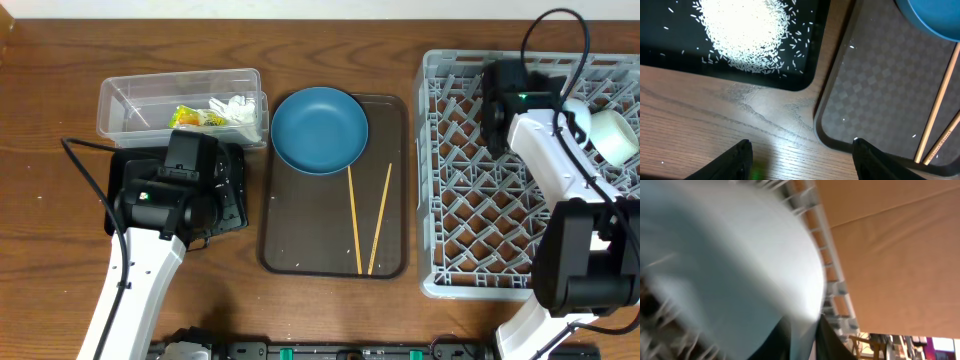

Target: Sort waste into correct bins and load items into the dishwasher rack

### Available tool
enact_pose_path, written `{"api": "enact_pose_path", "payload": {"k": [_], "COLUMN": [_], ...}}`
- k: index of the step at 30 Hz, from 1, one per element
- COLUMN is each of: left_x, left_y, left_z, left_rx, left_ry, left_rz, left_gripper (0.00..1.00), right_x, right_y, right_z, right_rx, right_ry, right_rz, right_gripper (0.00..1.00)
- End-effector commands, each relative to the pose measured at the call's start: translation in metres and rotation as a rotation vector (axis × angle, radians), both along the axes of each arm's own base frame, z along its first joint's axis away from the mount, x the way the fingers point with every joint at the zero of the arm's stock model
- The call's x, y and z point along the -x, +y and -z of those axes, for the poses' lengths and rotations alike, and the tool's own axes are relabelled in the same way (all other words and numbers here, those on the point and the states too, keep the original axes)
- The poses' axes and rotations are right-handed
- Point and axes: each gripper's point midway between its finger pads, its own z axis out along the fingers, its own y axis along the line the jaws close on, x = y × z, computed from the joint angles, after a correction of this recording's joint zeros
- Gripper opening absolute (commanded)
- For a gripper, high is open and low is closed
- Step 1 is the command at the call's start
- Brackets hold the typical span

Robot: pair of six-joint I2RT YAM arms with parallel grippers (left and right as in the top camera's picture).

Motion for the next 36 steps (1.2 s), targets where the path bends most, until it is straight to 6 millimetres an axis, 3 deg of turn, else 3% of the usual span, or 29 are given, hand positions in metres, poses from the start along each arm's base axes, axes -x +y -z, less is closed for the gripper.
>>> {"api": "enact_pose_path", "payload": {"k": [1, 4, 7, 10, 14, 18, 22, 24, 28, 33, 36], "left_x": [-0.001, -0.001, -0.001, -0.001, -0.001, -0.001, -0.001, -0.001, -0.001, -0.001, -0.001], "left_y": [0.005, 0.005, 0.005, 0.005, 0.005, 0.005, 0.005, 0.005, 0.005, 0.005, 0.005], "left_z": [-0.001, -0.001, -0.001, -0.001, -0.001, -0.001, -0.001, -0.001, -0.001, -0.001, -0.001], "left_rx": [-0.021, -0.021, -0.021, -0.021, -0.021, -0.021, -0.021, -0.021, -0.021, -0.021, -0.021], "left_ry": [0.000, 0.000, 0.000, 0.000, 0.000, 0.000, 0.000, 0.000, 0.000, 0.000, 0.000], "left_rz": [-0.004, -0.003, -0.003, -0.003, -0.004, -0.004, -0.004, -0.004, -0.004, -0.004, -0.004], "left_gripper": [0.67, 0.67, 0.67, 0.67, 0.67, 0.67, 0.67, 0.67, 0.67, 0.67, 0.67], "right_x": [0.004, 0.011, 0.015, 0.014, 0.014, 0.020, 0.036, 0.047, 0.071, 0.085, 0.087], "right_y": [0.036, 0.044, 0.047, 0.052, 0.072, 0.119, 0.196, 0.232, 0.285, 0.302, 0.299], "right_z": [0.058, 0.065, 0.057, 0.036, -0.002, -0.028, -0.037, -0.038, -0.030, 0.000, 0.021], "right_rx": [-0.302, -0.371, -0.398, -0.438, -0.554, -0.790, -1.114, -1.240, -1.369, -1.321, -1.259], "right_ry": [0.088, 0.121, 0.094, 0.030, -0.102, -0.165, -0.068, 0.007, 0.158, 0.291, 0.344], "right_rz": [-0.047, -0.050, -0.038, -0.058, -0.128, -0.263, -0.518, -0.644, -0.839, -0.832, -0.766], "right_gripper": [0.18, 0.21, 0.21, 0.26, 0.46, 0.43, 0.25, 0.12, 0.04, 0.03, 0.01]}}
